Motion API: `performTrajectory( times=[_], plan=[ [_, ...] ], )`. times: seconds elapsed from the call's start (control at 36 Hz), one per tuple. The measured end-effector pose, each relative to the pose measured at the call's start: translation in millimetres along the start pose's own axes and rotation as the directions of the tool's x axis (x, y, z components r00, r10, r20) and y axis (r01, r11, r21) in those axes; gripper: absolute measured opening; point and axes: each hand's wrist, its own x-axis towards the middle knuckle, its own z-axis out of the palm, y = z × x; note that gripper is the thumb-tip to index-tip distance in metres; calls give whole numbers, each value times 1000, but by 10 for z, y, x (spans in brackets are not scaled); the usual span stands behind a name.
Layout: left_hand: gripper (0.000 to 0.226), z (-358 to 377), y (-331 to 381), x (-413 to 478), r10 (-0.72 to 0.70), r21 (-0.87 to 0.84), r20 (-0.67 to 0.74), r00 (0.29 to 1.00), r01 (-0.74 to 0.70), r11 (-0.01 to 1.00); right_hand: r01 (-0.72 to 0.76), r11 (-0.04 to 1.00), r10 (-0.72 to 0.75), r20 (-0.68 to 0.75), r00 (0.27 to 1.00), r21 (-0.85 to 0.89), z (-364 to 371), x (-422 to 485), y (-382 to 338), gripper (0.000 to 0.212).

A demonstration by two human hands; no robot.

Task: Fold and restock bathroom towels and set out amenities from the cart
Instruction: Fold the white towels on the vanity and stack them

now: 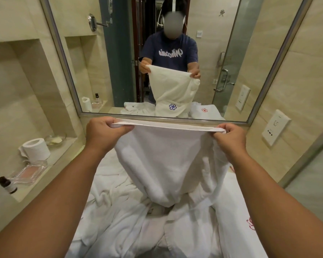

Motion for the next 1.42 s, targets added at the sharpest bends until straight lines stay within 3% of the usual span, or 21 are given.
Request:
performTrajectory(
  times=[0.14,0.28,0.44,0.53,0.75,0.83,1.06,1.42],
  plan=[
    [22,-79,-9,17,57,5,-41,998,-56,998,10,996,-26,176,984,91,-68,-58,-119,20],
    [31,-112,-23,28,66,10,-127,990,-66,998,28,990,-68,286,956,140,-121,-94,-123,20],
    [35,-111,2,5,99,40,-188,977,-93,995,66,994,-91,325,941,88,-158,-140,-133,18],
    [37,-122,-2,22,54,11,-187,981,-52,999,69,991,-106,370,923,113,-213,-177,-122,25],
    [37,-97,-1,50,-62,-38,-171,983,56,998,33,983,-103,386,917,182,-266,-253,-108,10],
    [34,-103,27,69,-77,-33,-169,983,73,997,14,992,-67,421,904,127,-290,-236,-91,16],
    [36,-50,178,-3,22,17,-191,981,-19,1000,117,990,-92,282,955,-74,-201,-168,-12,9],
    [29,-116,218,-34,187,137,-166,968,-166,977,193,961,-169,131,977,-199,-125,-130,-14,32]
  ],
)
